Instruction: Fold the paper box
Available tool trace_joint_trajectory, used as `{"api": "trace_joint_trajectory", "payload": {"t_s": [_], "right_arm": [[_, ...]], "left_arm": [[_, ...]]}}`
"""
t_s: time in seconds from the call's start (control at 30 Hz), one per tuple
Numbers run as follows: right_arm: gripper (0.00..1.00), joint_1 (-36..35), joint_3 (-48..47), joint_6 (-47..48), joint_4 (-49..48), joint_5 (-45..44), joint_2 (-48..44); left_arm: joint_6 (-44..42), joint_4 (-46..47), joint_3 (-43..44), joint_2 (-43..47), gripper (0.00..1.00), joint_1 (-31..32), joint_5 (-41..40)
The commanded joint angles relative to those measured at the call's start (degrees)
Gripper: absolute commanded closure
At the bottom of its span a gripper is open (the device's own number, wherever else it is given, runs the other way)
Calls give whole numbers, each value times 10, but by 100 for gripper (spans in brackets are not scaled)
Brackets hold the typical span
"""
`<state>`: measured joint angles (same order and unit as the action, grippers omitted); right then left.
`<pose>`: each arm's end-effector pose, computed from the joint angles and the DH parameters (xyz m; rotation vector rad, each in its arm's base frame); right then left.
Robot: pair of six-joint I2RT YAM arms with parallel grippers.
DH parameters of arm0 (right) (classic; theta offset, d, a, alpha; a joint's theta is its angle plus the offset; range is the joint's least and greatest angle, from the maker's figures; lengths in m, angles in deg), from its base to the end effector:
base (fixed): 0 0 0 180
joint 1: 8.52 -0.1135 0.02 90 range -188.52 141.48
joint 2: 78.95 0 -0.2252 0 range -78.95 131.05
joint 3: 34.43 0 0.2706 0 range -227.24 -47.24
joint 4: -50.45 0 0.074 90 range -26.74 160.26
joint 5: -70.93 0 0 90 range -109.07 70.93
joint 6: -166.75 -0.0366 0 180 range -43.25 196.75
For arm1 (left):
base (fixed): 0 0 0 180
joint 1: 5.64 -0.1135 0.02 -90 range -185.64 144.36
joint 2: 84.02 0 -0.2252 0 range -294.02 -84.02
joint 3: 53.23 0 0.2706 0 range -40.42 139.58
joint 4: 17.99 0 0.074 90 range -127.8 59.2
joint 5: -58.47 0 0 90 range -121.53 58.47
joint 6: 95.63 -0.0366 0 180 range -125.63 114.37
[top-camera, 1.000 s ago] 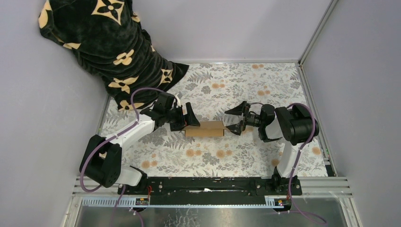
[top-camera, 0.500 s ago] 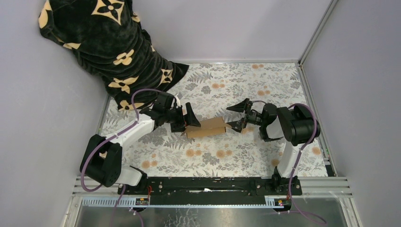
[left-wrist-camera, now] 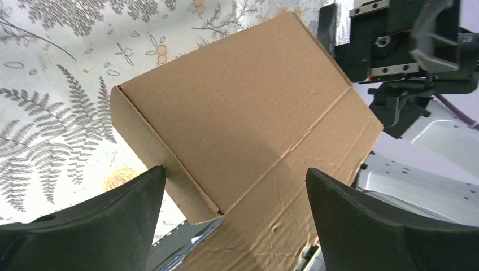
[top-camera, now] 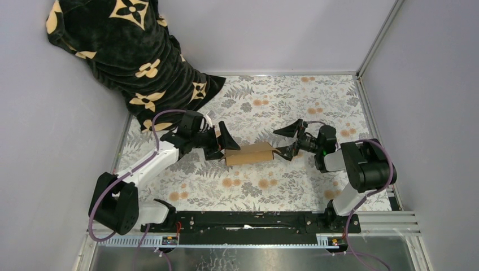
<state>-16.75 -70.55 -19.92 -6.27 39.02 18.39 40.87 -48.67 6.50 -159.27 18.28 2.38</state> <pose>0.2649 0.0697 0.0924 0.6331 2.0647 2.0583 0.2620 -0.1385 0.1835 -0.1943 2.5826 -1.2362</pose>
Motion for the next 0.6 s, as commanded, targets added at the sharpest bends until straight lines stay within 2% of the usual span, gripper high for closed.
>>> {"api": "trace_joint_trajectory", "payload": {"t_s": [0.0, 0.27, 0.57], "right_arm": [[0, -21, 23, 52, 89, 23, -50], [0, -21, 16, 133, 247, 14, -118], [0, -21, 1, 137, 278, 13, -118]], "left_arm": [[66, 110, -16, 34, 1, 10, 92], [93, 122, -57, 65, 1, 10, 99], [111, 147, -81, 46, 1, 10, 99]]}}
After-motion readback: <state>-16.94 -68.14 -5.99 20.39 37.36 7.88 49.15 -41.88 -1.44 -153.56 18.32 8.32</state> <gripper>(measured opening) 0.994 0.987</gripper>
